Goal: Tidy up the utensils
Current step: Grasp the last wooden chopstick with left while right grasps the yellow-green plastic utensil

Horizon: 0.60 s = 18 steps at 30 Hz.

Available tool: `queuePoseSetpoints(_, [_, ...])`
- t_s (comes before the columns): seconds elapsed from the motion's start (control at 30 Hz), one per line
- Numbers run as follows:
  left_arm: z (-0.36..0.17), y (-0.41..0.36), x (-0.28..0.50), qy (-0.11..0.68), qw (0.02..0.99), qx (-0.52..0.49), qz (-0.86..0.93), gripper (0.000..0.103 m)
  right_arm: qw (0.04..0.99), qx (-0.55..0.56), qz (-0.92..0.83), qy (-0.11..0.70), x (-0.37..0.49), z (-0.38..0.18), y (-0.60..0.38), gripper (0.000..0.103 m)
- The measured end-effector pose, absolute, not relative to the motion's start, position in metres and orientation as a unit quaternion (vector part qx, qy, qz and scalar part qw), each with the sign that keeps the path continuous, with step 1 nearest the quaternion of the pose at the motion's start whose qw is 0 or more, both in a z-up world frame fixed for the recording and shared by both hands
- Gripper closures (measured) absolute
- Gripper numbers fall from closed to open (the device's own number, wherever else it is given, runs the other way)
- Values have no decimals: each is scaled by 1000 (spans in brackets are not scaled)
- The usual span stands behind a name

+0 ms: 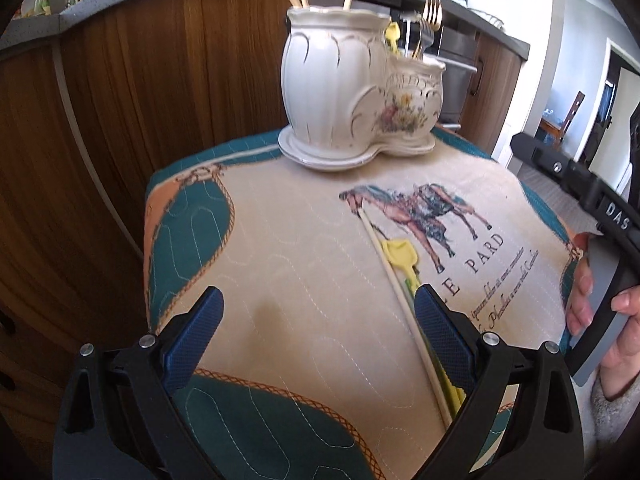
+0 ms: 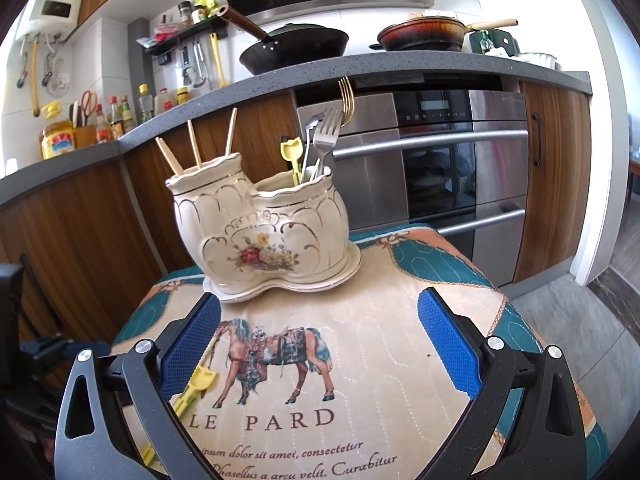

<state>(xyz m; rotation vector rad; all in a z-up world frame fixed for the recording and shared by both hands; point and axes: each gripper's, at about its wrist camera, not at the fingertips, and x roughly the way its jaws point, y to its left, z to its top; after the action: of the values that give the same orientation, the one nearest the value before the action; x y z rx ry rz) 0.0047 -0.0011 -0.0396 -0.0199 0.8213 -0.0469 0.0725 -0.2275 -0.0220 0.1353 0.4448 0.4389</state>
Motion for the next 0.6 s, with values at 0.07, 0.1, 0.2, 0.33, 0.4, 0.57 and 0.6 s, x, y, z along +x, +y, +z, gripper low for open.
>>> queuePoseSetpoints(0.07, [-44, -2, 6, 410, 911, -16, -33, 16, 950, 68, 215, 216, 72, -22, -228, 5])
queuePoseSetpoints(0.1, [-45, -3, 8, 414, 909, -18, -37, 20, 950, 69, 215, 215, 72, -21, -229, 5])
queuePoseSetpoints(0.2, [-50, -8, 13, 439, 896, -29, -65, 46, 950, 72, 216, 213, 73, -20, -231, 5])
queuePoseSetpoints(0.33, [-47, -14, 18, 449, 888, -41, -88, 65, 950, 70, 218, 211, 72, -19, -231, 5])
queuePoseSetpoints(0.4, [-47, -19, 20, 453, 886, -38, -91, 72, 951, 70, 219, 209, 71, -19, -232, 5])
queuePoseSetpoints(0.57, [-48, -31, 23, 459, 883, -14, -93, 81, 951, 72, 220, 207, 71, -18, -233, 5])
queuePoseSetpoints(0.6, [-48, -32, 24, 461, 882, -15, -95, 81, 950, 71, 221, 208, 71, -18, -233, 5])
